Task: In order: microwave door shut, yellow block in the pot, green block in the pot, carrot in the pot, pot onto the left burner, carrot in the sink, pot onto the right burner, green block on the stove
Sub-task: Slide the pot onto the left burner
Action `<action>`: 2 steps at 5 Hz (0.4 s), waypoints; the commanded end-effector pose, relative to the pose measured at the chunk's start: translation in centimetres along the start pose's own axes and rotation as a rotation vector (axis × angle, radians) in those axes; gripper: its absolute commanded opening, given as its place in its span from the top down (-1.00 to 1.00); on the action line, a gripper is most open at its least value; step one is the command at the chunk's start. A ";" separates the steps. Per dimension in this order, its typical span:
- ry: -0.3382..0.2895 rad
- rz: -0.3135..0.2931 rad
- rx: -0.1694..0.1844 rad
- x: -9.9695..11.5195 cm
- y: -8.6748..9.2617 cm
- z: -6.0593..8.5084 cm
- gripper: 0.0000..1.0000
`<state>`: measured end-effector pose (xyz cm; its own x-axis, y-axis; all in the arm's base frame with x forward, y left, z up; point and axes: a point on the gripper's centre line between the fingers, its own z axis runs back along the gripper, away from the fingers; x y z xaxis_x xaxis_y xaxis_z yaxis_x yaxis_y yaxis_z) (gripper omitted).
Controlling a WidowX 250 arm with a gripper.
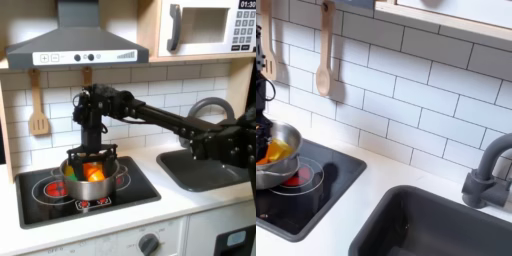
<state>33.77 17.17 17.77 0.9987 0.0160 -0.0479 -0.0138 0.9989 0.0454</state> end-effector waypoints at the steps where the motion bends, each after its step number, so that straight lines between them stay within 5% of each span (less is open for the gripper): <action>1: 0.012 0.013 0.011 0.0 1.0 -0.2 -1.00; 2: 0.013 0.033 0.018 0.0 1.9 -0.2 -1.00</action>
<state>33.84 18.86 17.65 0.9974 0.0407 -0.0592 -0.0368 0.9972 0.0651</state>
